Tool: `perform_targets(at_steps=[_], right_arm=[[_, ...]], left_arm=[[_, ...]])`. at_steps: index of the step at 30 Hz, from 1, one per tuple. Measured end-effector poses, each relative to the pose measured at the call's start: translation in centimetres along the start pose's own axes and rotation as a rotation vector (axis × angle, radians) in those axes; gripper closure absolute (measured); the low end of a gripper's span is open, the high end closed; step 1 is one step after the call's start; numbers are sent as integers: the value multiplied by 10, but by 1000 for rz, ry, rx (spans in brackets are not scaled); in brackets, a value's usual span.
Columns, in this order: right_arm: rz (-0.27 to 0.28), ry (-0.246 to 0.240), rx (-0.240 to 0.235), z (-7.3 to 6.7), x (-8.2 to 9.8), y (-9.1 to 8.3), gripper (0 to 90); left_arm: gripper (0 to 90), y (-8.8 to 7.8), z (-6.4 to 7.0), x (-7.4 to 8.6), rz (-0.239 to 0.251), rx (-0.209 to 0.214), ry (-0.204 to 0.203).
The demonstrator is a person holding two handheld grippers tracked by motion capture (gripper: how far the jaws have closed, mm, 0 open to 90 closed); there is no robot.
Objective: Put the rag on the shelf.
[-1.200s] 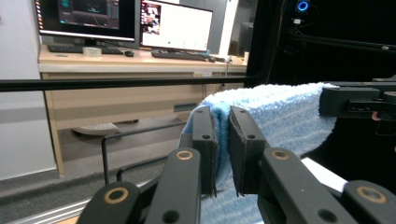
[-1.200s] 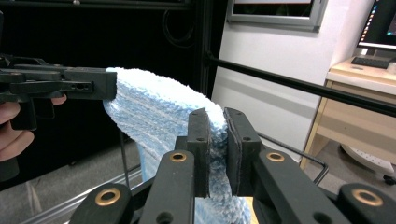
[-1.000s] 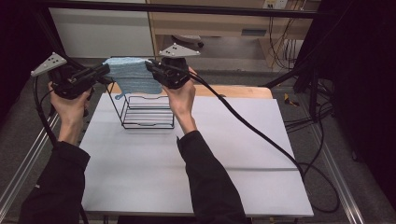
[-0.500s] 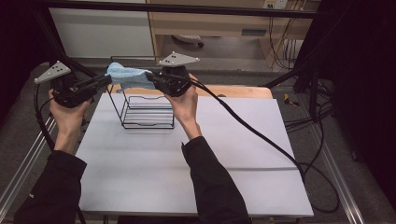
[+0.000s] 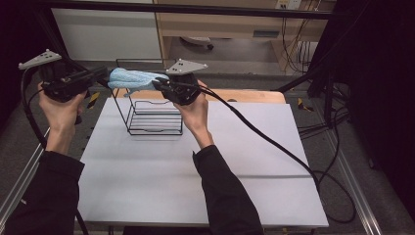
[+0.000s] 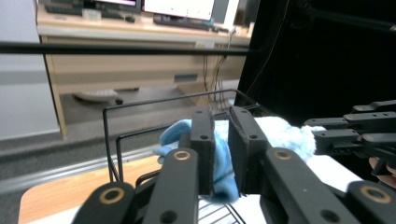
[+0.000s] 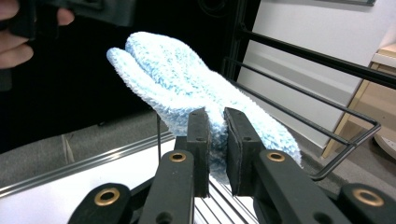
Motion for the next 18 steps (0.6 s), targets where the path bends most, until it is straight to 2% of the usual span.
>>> perform_targets(at_steps=[2,8,14,18], right_arm=[[-7,-8,-3,-1,1,0,813],[-24,-29,-8,-3,5,0,809],[-31,-20,-14,-4,6,1,794],[-34,-6,-23,-5,7,1,740]], left_arm=[[832,6,3,1,-23,3,-2],[874,19,9,11,-84,5,34],[892,16,9,22,-128,8,57],[892,15,8,31,-153,8,71]])
Point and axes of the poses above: each handheld gripper's, and its own axes: y roughly forward along the jaws, x roughly out of its underside, z roughly to its right, the point moved 7 cm from there along y, roughly forward along the jaws, and after that the axes turned 6 degrees about z, right-handed, at the moved point
